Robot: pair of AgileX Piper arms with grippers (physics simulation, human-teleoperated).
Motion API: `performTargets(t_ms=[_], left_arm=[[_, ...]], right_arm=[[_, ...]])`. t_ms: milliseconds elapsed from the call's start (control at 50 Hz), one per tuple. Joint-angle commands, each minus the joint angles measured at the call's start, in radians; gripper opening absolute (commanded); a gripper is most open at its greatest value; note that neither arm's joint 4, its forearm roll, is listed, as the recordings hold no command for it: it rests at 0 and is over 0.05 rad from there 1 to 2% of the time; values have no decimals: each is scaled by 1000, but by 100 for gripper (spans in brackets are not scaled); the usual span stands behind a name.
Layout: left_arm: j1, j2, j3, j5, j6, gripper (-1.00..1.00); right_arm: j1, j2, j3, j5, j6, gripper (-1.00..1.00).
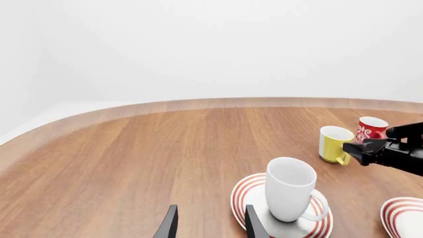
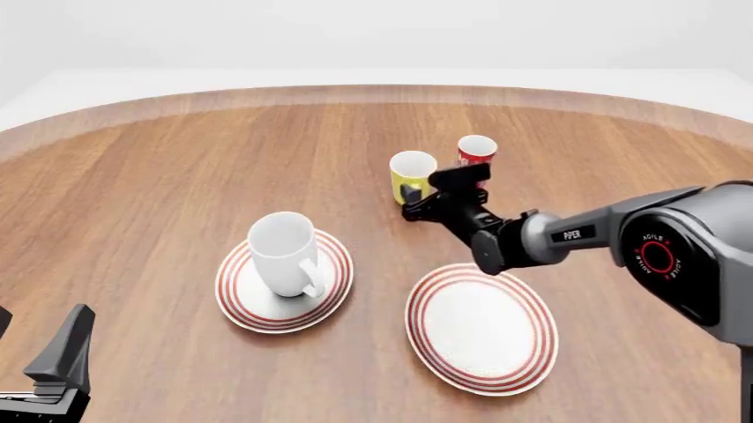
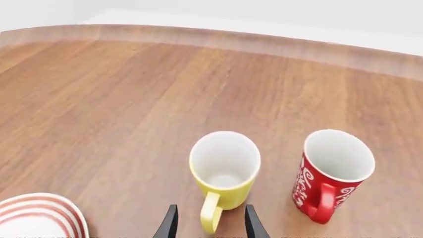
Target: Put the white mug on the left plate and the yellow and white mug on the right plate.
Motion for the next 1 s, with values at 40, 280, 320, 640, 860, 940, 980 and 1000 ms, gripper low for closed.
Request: performTargets(t_ms=[40,280,320,640,860,940,980,1000], left_arm=[[0,0,0,0,0,100],[0,0,0,0,0,100],[0,0,0,0,0,100],[0,0,0,0,0,100],[0,0,0,0,0,100],[0,0,0,0,0,100],[0,0,0,0,0,100],[0,0,0,0,0,100]], right_arm=[[3,37,-29,23,6,100],[1,61,-58,46,4,100],[0,67,-63,50,4,100],[-1,92,-90,71,4,100],[6,106,-104,83,6,100],[8,113,-111,86,6,100],[10,114,-111,85,6,100],[13,114,-108,83,3,100]])
